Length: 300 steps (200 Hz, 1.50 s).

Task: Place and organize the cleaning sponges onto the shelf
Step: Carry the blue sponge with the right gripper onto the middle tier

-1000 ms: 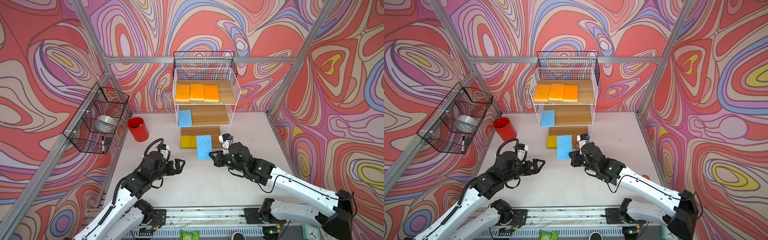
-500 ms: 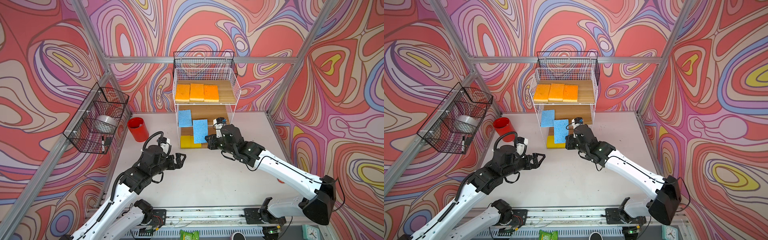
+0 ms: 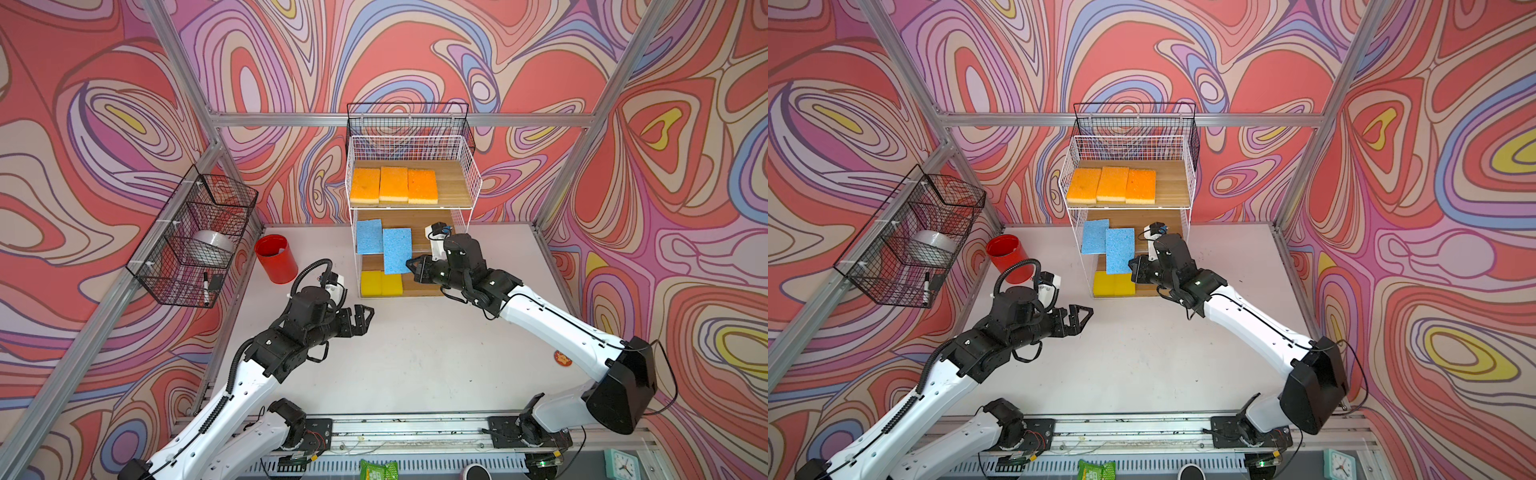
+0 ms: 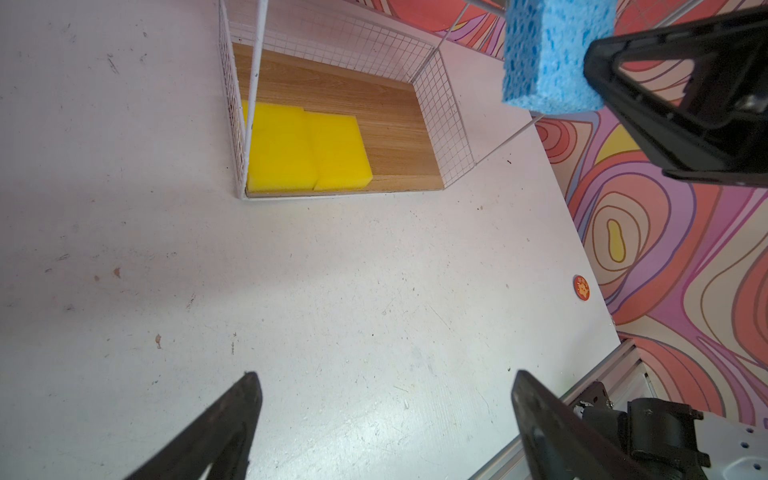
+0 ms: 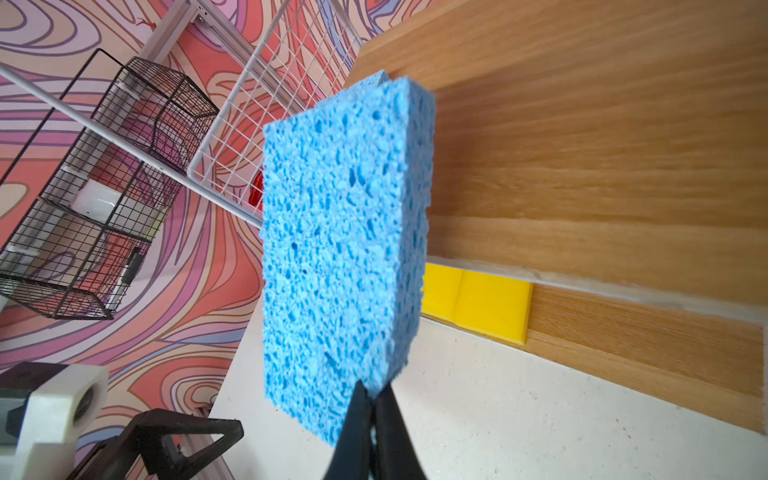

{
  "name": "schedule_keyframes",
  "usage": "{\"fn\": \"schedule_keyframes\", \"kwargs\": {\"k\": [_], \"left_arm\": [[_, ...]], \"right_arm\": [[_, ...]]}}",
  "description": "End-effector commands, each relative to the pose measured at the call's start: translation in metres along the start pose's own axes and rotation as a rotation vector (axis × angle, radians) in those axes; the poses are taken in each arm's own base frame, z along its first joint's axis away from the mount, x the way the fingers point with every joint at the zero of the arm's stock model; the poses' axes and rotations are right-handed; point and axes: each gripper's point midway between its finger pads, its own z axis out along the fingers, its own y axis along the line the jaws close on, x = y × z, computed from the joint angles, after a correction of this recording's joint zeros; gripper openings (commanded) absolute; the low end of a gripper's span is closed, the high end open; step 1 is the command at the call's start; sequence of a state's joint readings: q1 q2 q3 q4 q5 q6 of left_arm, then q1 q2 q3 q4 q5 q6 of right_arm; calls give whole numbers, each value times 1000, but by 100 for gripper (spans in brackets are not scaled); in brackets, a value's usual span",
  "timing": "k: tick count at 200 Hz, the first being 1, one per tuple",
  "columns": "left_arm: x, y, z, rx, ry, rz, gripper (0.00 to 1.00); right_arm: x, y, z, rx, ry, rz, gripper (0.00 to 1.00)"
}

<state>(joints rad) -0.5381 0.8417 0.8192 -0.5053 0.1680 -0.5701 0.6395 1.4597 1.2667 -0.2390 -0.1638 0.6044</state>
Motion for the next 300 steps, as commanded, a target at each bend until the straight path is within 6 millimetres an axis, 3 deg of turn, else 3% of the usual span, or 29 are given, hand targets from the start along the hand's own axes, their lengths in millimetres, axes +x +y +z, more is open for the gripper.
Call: {"fn": "schedule_keyframes", "kwargs": {"k": [1, 222, 300], "left_arm": [[-6, -7, -4, 17, -9, 26, 95], [-5, -4, -8, 2, -14, 43, 96], [-4, -2, -7, -4, -14, 44, 96]], "right_arm": [[-12, 11, 1, -74, -16, 16, 0], [-46, -16, 13, -49, 34, 93, 0], [-52, -24, 27, -19, 55, 80, 0]]}}
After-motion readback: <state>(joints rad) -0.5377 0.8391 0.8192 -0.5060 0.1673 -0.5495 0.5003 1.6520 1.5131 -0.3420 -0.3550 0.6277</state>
